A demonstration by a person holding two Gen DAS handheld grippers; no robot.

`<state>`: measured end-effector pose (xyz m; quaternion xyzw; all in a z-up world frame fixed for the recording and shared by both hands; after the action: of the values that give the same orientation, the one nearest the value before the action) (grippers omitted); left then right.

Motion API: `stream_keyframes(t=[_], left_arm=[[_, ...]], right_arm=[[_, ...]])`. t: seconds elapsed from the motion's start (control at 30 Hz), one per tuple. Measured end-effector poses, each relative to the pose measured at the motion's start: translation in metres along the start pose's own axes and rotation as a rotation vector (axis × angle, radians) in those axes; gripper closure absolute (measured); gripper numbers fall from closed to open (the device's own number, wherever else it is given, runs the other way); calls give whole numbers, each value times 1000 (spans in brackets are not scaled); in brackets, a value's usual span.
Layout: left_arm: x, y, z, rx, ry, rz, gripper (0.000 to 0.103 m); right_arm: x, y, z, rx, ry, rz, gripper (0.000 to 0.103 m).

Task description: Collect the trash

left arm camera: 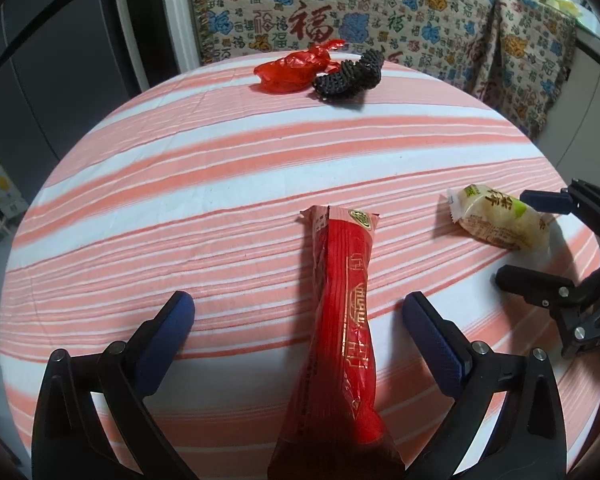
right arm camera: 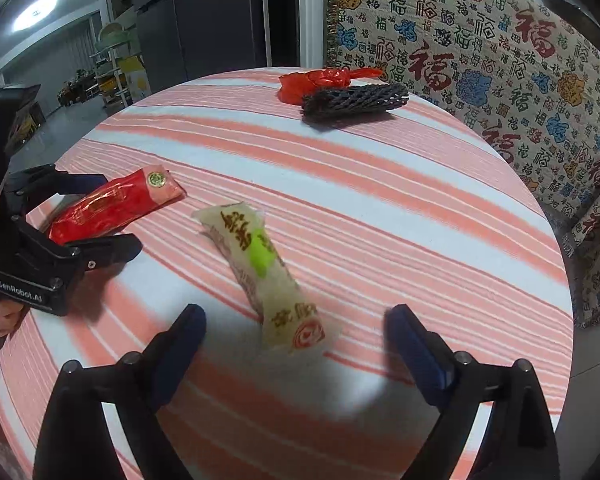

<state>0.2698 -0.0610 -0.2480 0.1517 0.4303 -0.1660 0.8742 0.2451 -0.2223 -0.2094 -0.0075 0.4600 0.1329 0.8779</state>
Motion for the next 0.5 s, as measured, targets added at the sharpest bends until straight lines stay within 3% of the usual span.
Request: stream_keyframes(t=[0.2,0.27,0.3,0.47,0.5], left_arm=[[-1,-1,-1,5,3,-5,1],[-5,-3,-1,21,3,-14,9],[-7,-5,0,30,0,-23,14],[-22,-16,9,93,-39,-59,15],[-24,-18,11,105,-42,-59,18]], right_arm=[[2,0,2,-6,10,-1,8],[1,0,2,-14,32,-6,10],[-1,1,1,-19,41,3,17],[-19,13,9,-47,6,70,19],[-18,16,9,-54,10,77,25]])
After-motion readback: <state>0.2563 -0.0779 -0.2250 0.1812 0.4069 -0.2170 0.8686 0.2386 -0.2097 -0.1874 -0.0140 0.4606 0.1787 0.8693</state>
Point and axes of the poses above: each gripper's, at about its wrist camera, not at the fingertips, and x roughly the way its jaws point, y to its left, z to its top, the point moved 10 cm from there along x, roughly the way its jaws point, and after that the axes turned 10 degrees about x, right-handed, at the moved point
